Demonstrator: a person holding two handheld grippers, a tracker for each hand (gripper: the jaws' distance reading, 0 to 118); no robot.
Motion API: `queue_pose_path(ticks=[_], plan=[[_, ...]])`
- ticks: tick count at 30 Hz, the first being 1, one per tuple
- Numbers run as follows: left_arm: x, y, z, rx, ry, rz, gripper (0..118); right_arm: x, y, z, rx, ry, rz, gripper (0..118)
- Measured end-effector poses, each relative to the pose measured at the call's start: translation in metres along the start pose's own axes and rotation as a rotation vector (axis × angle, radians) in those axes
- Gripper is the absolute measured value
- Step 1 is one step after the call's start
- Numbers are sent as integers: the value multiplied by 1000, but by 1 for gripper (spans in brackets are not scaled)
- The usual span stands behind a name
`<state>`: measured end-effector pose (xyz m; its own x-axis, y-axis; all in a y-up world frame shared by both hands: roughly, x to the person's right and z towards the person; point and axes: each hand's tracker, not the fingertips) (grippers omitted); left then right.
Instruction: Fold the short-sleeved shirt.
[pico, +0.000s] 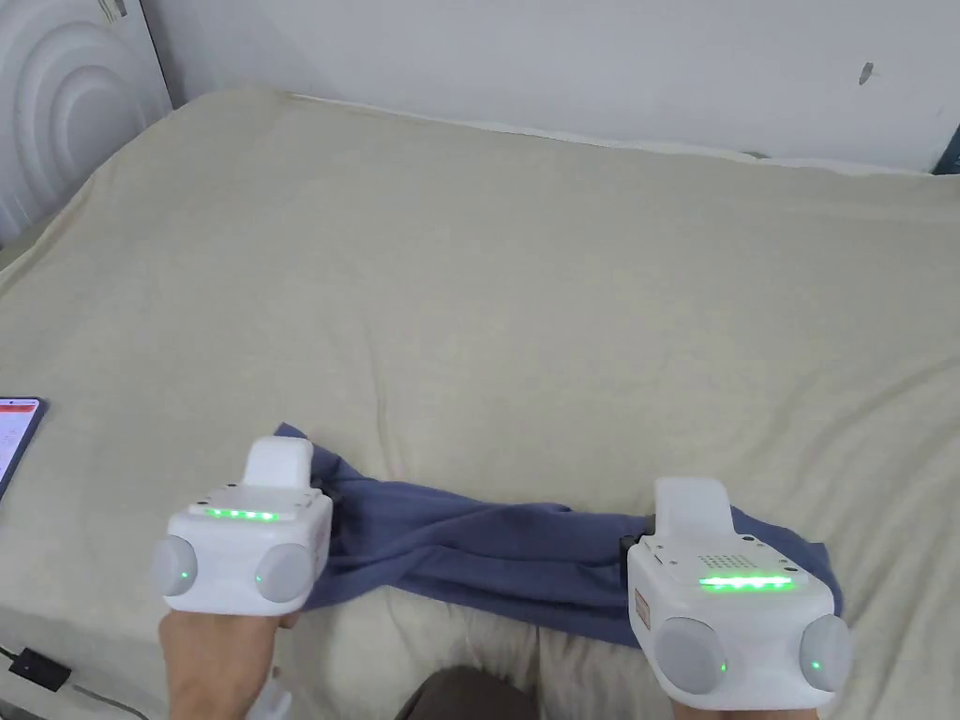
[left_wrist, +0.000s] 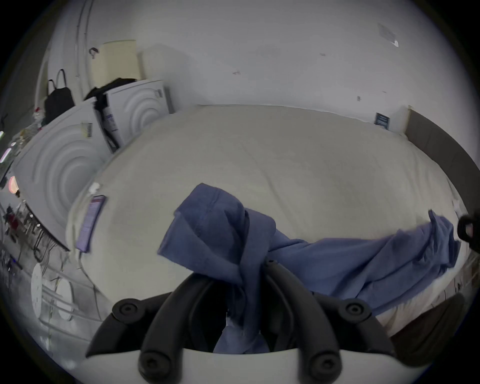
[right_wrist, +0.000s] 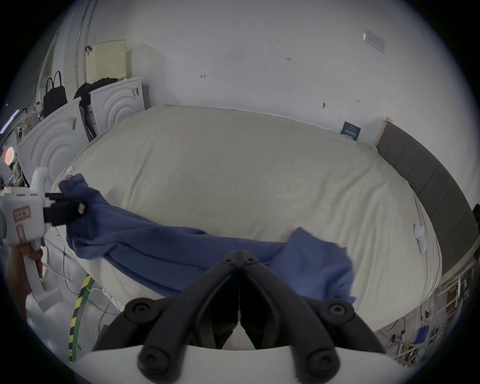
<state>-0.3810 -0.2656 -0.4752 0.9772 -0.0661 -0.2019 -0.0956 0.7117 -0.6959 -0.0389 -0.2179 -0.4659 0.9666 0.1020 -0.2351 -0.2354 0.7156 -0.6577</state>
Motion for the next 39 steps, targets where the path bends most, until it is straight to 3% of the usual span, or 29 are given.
queue_pose_path(ticks=[2, 4, 8, 13, 16, 18, 23, 24, 25, 26, 27, 29, 34, 39], plan=[[-11, 2, 6, -4, 35, 48, 18, -1, 0, 1, 10, -4, 3, 2], [-5, 6, 14, 50, 71, -46, 18, -1, -1, 1, 14, -6, -5, 2], [37, 7, 43, 107, -3, -80, 18, 1, -4, 6, 22, -10, -6, 2], [119, 11, 57, 129, -150, -137, 18, 18, -10, 17, 41, -34, -30, 2], [157, 3, 52, 108, -165, -180, 18, 31, -13, 20, 45, -56, -55, 2], [207, -6, 46, 62, -262, -220, 18, 41, -13, 18, 39, -68, -70, 2], [255, -29, 12, 11, -233, -273, 20, 61, -16, 16, 28, -96, -89, 2], [257, -33, 8, 8, -232, -266, 31, 65, -18, 15, 27, -97, -91, 2], [257, -36, 7, 0, -245, -248, 55, 68, -19, 15, 24, -98, -94, 2], [255, -39, 10, 19, -276, -191, 101, 70, -20, 15, 22, -101, -96, 2], [248, -42, 20, 63, -324, -123, 118, 72, -22, 13, 21, -107, -99, 2], [235, -46, 43, 198, -355, -34, 118, 76, -24, 12, 16, -111, -114, 2], [194, -51, 78, 241, -200, -37, 118, 76, -29, 18, 24, -88, -142, 2], [162, -40, 60, 241, -5, -89, 118, 74, -32, 27, 39, -64, -148, 2]])
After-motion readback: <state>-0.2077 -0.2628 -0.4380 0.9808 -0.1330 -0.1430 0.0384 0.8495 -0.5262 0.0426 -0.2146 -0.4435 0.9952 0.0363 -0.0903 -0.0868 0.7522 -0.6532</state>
